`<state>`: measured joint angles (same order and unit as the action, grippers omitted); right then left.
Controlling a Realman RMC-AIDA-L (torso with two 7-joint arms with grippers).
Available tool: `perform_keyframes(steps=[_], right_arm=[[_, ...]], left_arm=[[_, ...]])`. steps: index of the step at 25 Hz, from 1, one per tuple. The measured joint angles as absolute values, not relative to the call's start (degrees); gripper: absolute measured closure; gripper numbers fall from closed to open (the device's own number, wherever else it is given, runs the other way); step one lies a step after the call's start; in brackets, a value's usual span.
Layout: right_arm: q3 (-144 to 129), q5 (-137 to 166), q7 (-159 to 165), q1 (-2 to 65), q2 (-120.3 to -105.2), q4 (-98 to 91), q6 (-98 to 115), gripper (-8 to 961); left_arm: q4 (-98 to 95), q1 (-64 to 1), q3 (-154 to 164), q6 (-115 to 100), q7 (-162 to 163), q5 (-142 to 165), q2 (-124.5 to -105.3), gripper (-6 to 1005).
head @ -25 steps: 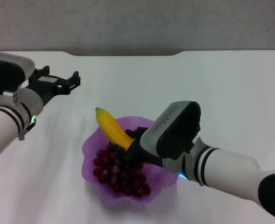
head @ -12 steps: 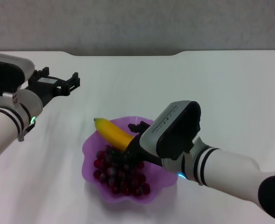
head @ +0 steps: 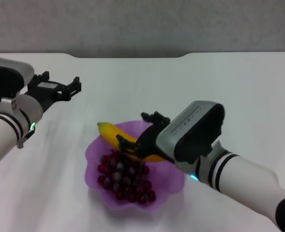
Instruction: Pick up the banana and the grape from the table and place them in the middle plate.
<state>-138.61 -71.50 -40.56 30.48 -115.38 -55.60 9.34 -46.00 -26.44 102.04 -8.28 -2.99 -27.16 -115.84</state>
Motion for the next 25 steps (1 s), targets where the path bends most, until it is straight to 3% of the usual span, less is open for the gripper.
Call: perform_keyframes(steps=[18, 25], right_arm=[[-131.1, -71.4, -42.7, 20.4, -115.24, -56.0, 30.5, 67], [-124.7, -59.0, -24.1, 18.3, -114.52, -53.1, 31.2, 69]], left_arm=[[-46.0, -24.9, 101.3, -9.0, -3.0, -27.2, -115.83, 119], [-46.0, -24.6, 100.8, -9.0, -3.0, -27.2, -115.8, 119]])
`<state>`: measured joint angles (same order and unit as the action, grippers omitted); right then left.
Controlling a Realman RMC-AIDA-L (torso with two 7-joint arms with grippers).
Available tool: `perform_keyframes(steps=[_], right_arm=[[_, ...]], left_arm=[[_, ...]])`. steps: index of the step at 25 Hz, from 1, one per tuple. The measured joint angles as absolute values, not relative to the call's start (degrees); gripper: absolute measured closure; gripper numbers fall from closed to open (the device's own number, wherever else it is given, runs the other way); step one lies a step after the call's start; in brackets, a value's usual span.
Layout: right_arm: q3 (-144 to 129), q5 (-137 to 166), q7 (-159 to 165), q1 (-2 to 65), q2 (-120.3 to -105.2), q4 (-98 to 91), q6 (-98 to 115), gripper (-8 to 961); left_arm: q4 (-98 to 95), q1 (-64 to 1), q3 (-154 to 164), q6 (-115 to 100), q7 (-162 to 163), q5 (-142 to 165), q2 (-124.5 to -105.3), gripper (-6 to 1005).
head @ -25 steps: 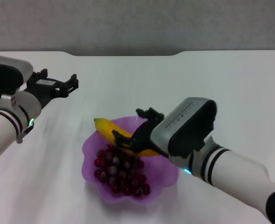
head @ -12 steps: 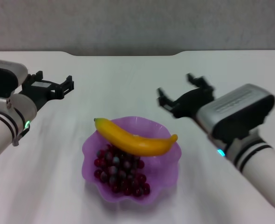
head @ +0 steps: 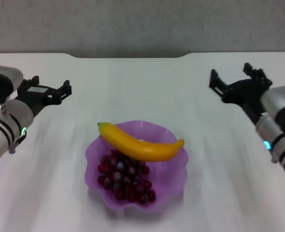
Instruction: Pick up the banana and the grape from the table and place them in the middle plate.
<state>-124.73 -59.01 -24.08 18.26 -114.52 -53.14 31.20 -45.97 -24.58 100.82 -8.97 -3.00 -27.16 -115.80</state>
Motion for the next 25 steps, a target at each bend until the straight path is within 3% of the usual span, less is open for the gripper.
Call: perform_keyframes(steps=[8, 25], right_arm=[[-117.6, -39.5, -0.3, 18.7, -114.6, -43.6, 35.4, 69], [-109.8, -38.7, 8.0, 23.5, -115.11, -22.9, 48.7, 69]], left_arm=[[-46.0, -24.5, 100.8, -9.0, -3.1, -27.2, -115.83, 119], [-41.3, -24.2, 101.0, -19.8, -2.6, -27.5, -116.22, 119]])
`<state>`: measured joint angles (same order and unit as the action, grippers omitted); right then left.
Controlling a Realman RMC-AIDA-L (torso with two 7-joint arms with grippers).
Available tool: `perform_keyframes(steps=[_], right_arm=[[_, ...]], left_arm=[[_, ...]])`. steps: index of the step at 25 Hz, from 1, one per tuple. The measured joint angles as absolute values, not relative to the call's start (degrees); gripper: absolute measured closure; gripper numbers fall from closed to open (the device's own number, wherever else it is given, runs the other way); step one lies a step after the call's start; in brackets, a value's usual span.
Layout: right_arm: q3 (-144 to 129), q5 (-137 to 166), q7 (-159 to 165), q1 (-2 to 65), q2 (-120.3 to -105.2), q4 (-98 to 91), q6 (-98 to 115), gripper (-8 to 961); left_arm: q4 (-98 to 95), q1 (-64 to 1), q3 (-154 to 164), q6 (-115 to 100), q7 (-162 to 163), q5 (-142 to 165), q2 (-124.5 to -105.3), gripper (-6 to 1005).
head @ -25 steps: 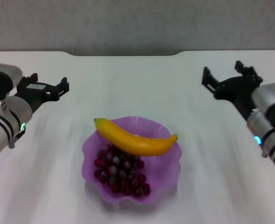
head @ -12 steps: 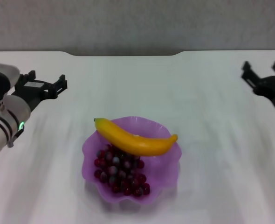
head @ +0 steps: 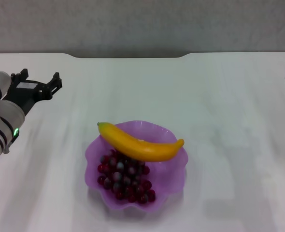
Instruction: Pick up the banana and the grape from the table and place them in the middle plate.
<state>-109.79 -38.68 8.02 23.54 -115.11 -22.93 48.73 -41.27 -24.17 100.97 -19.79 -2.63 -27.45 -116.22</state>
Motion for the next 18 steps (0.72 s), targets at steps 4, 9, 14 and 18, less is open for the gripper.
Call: perform_keyframes(steps=[4, 9, 14, 18], right_arm=[[-109.2, -38.6, 9.9, 24.6, -115.19, -20.8, 49.9, 69], [-108.8, -38.6, 9.9, 24.6, -115.45, -20.3, 51.6, 69], [-108.6, -38.6, 9.9, 25.0, -115.49, -19.1, 51.7, 69], [-108.5, -38.6, 9.6, 25.1, -115.5, -19.0, 52.8, 69]], left_arm=[[-38.2, -24.0, 101.4, -26.1, -1.5, -27.6, -116.49, 119], [-34.2, -24.0, 103.4, -33.7, 2.4, -27.6, -116.59, 119], [-33.2, -23.9, 103.4, -35.7, 3.2, -27.3, -116.33, 119], [-32.3, -24.2, 103.4, -36.2, 2.7, -27.1, -116.3, 119]])
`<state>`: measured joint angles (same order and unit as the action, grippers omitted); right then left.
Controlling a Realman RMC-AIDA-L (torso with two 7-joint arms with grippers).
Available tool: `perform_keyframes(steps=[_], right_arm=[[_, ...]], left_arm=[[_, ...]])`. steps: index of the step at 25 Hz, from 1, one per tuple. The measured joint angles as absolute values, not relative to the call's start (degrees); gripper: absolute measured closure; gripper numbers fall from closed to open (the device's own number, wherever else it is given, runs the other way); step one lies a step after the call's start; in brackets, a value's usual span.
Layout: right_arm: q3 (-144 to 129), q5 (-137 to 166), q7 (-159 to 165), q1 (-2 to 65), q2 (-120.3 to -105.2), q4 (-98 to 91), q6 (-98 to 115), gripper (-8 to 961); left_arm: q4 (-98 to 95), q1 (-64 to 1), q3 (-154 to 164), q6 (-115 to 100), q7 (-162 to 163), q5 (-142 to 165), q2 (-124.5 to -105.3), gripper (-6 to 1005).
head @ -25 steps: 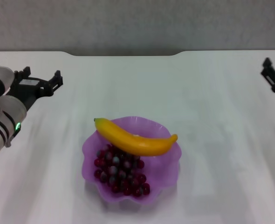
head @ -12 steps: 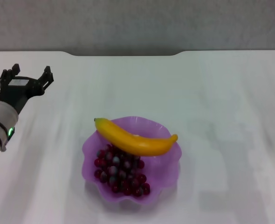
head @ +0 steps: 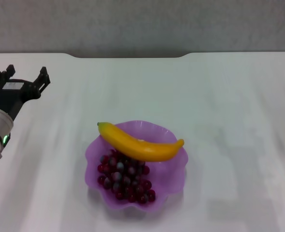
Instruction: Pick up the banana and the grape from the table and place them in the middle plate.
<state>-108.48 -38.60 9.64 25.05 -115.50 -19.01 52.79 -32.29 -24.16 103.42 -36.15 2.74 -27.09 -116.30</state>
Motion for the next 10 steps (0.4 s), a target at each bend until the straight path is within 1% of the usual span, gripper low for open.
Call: perform_keyframes(steps=[10], right_arm=[[-108.7, -38.7, 10.0, 24.4, -115.75, -19.0, 54.7, 69]], left_arm=[[-31.7, -24.6, 103.5, -35.9, 3.3, -27.2, -116.46, 119]])
